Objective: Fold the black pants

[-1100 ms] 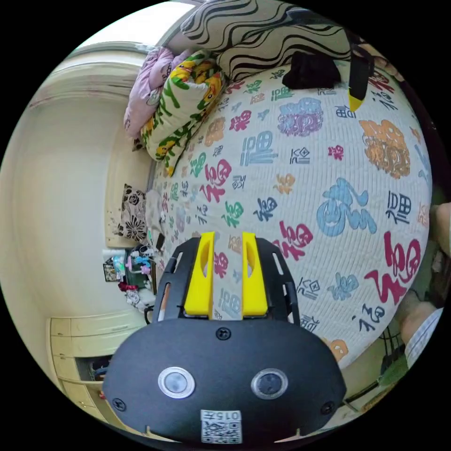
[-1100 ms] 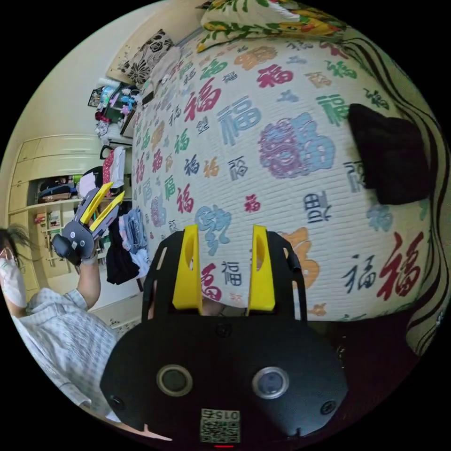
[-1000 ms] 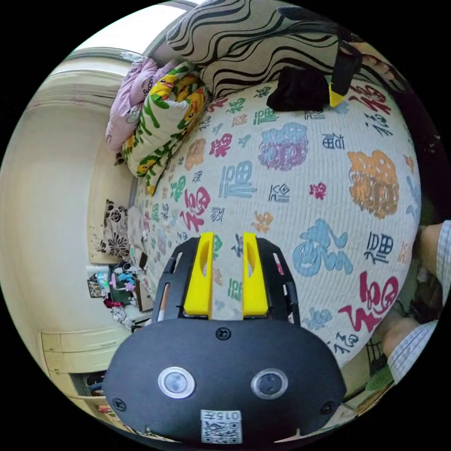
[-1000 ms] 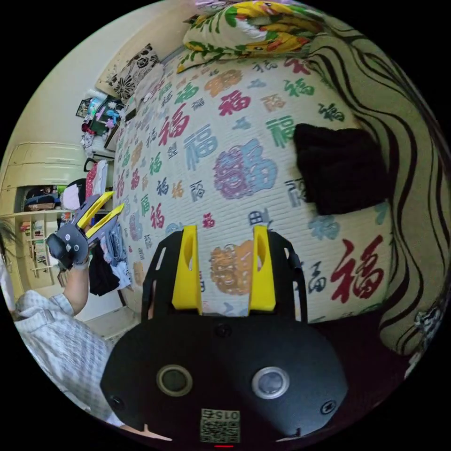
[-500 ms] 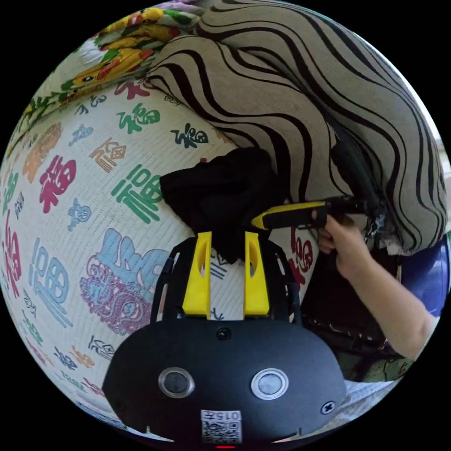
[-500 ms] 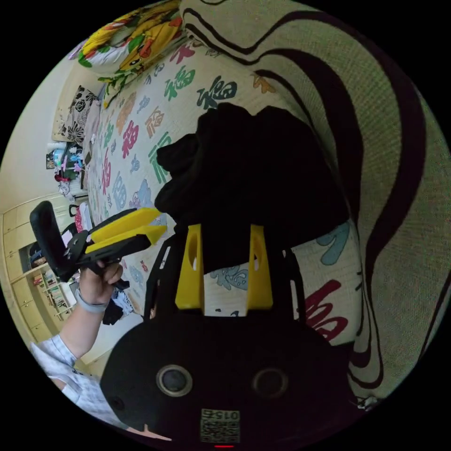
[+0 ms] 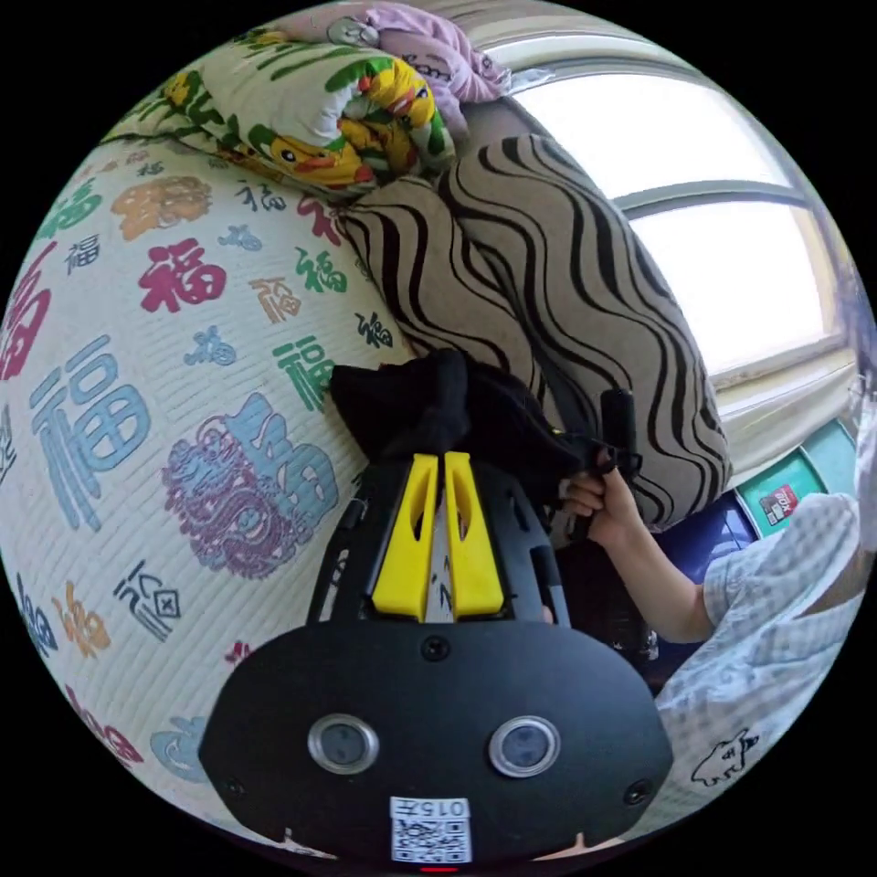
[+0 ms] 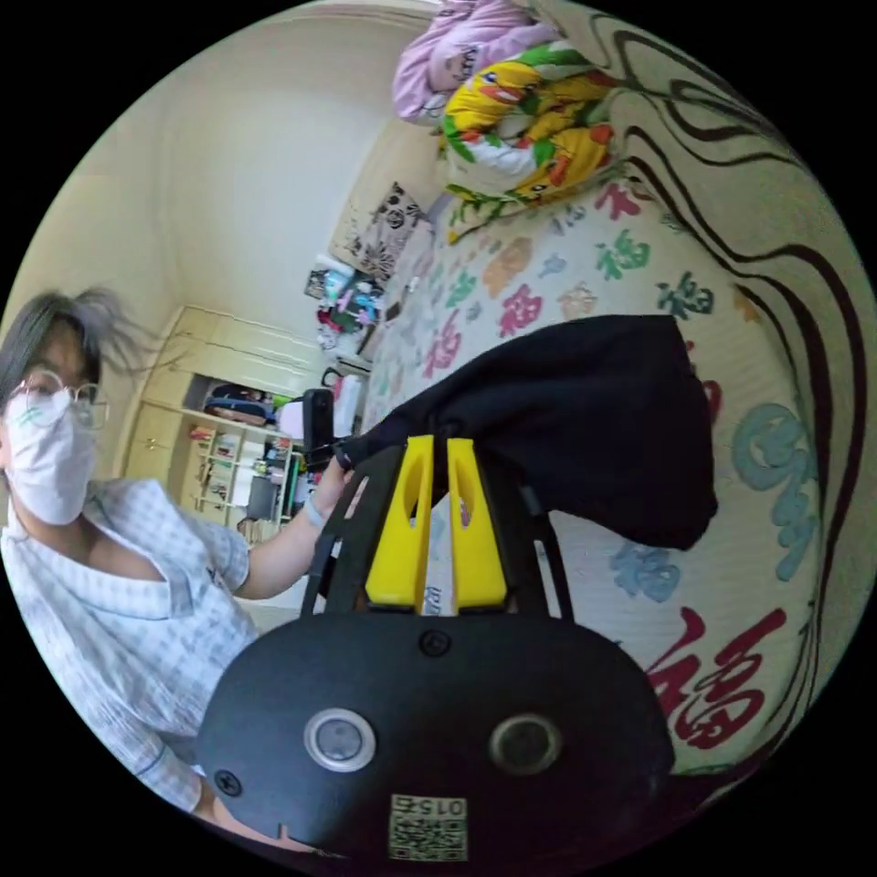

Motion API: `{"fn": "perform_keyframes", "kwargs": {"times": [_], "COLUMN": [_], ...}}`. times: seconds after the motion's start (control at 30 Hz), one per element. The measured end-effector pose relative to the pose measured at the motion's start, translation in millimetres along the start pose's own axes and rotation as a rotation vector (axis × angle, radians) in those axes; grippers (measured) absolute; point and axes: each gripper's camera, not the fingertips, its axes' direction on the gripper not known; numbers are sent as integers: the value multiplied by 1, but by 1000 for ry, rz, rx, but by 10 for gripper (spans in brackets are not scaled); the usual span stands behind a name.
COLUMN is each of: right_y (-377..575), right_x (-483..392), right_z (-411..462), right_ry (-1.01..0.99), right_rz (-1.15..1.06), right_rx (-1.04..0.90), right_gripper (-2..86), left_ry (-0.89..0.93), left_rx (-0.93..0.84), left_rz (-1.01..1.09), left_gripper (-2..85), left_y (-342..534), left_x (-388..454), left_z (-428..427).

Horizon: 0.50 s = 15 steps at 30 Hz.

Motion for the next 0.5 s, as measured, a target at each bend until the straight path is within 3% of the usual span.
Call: {"fn": "perform_keyframes", "kwargs": {"times": [0.1,0.23,0.37,0.5], "right_y": [4,13,24,31], "right_x": [-29,-64,-105,-150], "right_z": [36,83,120,132], "right_ry": [-189,-352,-667,-763], "right_rz": [-103,-183,-218,-361], "right_rx": [-62,-128,-93,-83], "right_gripper": [28,40,44,45], "left_ry": [113,135,65,-21], "left_rx": [132,189,344,388], "left_rz": [12,66,144,246], "left_gripper": [-6,-7,-8,-6], "left_y": [38,70,107,126], "left_x": [15,51,102,156], "left_z": [-95,-184,-284,-372]}}
